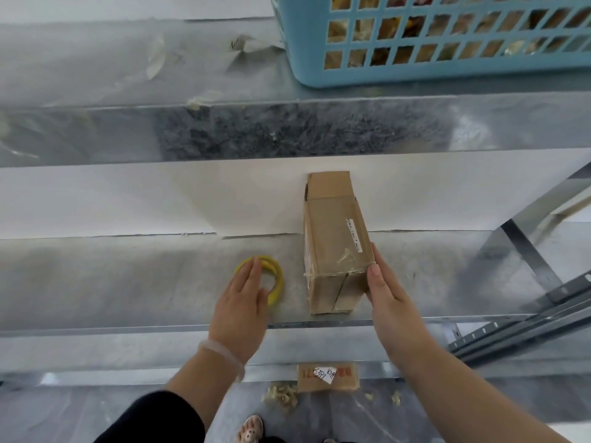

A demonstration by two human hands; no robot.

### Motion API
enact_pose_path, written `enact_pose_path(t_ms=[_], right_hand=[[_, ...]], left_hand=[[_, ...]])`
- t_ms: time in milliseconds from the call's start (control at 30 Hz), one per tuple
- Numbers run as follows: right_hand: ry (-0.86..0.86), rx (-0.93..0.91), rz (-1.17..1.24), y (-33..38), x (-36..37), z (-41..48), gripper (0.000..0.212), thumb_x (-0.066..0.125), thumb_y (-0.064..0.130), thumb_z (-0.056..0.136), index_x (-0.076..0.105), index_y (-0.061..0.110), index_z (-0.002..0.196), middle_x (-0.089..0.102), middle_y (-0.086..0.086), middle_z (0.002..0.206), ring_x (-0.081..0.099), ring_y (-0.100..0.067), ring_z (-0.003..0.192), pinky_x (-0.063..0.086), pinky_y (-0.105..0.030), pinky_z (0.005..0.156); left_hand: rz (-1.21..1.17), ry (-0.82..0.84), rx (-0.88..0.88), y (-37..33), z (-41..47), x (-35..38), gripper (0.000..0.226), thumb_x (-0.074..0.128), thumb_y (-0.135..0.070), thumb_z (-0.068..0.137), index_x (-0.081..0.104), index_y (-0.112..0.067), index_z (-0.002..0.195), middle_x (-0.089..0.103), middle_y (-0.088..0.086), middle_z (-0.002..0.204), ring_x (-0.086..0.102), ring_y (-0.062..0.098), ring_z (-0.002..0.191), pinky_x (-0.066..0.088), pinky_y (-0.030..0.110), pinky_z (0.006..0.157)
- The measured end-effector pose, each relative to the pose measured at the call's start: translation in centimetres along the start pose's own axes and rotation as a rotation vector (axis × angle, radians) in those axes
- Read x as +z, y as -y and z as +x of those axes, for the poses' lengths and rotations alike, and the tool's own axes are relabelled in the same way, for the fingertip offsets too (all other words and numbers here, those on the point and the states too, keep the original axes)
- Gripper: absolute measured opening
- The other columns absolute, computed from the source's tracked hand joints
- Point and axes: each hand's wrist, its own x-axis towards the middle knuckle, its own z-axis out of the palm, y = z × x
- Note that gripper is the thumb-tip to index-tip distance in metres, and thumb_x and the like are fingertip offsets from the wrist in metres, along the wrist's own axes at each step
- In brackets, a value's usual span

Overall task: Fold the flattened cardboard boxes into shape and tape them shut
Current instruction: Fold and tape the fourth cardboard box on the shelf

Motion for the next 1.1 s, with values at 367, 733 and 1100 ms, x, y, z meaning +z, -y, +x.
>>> enact_pose_path(t_ms=[367,733,1100], right_hand=[[0.104,-0.014,0.119,-0.8,1.0,0.4,0.08,0.045,0.086,0.074,0.04,0.048,0.144,0.052,0.027,0.138,0.044,0.007,0.13,0.031,-0.029,0.115],[-0.119,-0.092,0.019,0.8,2.5,0.6,0.018,0.049,0.027,0.101,0.067,0.028,0.097,0.071,0.023,0.082,0.065,0.008,0.078,0.046,-0.008,0.064],[-0.051,0.032,-0.061,2.3,0.9,1.4,0.034,0.045,0.04,0.101,0.067,0.025,0.08,0.071,0.012,0.073,0.065,-0.002,0.074,0.046,-0.011,0.058]], left_hand=[[-1.061,0.132,-0.244,-11.3,-2.5,1.4,0.054,0.044,-0.037,0.1,0.007,-0.051,0.137,0.016,-0.024,0.156,0.016,-0.008,0.141,0.021,0.019,0.116],[-0.665,-0.189,-0.342,-11.8,1.3,2.8,0.057,0.04,-0.059,0.078,0.059,-0.034,0.126,0.048,-0.007,0.109,0.045,-0.001,0.106,0.041,0.034,0.102],[-0.779,-0.155,-0.419,-12.2,1.3,2.2,0.037,0.048,-0.048,0.089,0.065,-0.031,0.116,0.048,-0.01,0.11,0.05,0.005,0.106,0.039,0.032,0.103]])
